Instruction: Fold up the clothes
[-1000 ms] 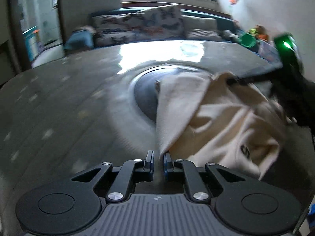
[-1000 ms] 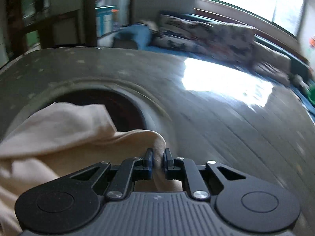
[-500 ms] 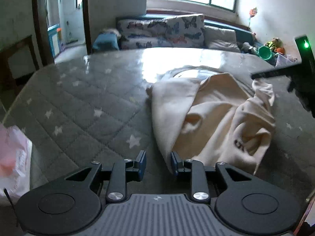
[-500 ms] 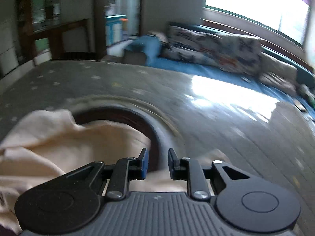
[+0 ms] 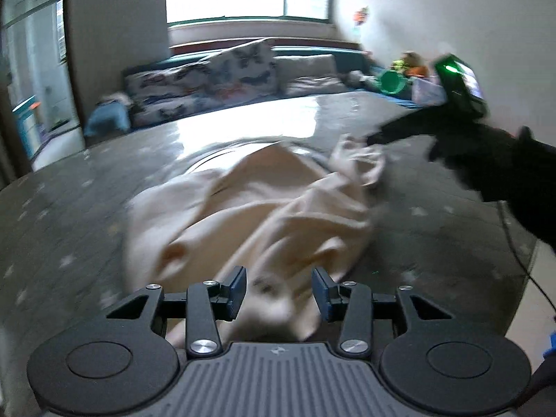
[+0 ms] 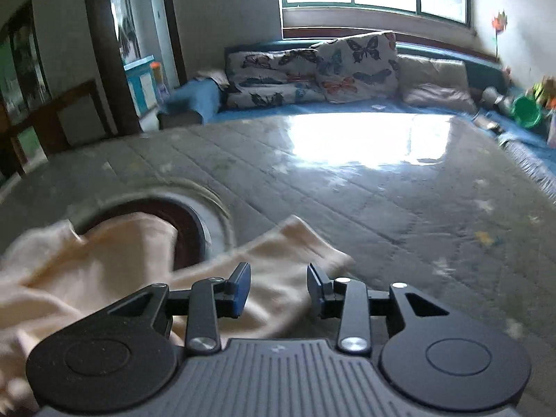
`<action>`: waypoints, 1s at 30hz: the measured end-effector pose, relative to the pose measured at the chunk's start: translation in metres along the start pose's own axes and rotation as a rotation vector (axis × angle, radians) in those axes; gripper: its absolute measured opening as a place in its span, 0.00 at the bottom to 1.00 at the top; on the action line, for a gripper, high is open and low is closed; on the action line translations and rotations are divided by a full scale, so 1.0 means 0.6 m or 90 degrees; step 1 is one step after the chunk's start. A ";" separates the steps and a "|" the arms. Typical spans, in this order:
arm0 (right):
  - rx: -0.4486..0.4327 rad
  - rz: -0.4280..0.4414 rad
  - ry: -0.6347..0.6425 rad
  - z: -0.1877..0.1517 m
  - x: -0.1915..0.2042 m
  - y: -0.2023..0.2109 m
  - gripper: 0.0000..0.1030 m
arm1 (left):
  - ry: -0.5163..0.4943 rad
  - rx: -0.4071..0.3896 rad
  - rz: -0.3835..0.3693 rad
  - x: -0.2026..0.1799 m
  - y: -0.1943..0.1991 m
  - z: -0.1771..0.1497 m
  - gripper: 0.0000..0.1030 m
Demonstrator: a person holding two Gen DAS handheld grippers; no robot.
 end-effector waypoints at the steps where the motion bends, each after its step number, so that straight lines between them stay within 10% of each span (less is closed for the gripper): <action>1: 0.004 0.010 -0.012 0.006 0.002 -0.005 0.35 | -0.012 -0.003 -0.008 -0.013 -0.009 0.006 0.44; 13: 0.070 -0.056 0.005 0.031 0.038 -0.100 0.38 | -0.069 0.032 -0.049 -0.072 -0.112 0.015 0.42; 17: 0.061 -0.098 0.056 0.022 0.048 -0.097 0.08 | -0.069 0.045 -0.049 -0.070 -0.121 0.001 0.23; 30: -0.121 -0.081 -0.063 0.010 -0.079 0.117 0.04 | -0.071 0.036 -0.055 -0.056 -0.082 -0.014 0.11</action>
Point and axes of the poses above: each gripper's, at about its wrist camera, not at the fingertips, and y roughly against the way its jaws point, x to its left, z to its top, the point moved 4 cm from there along -y, roughly the way its jaws point, and after that the axes turned 3 degrees about -z, right-handed, at the moved point
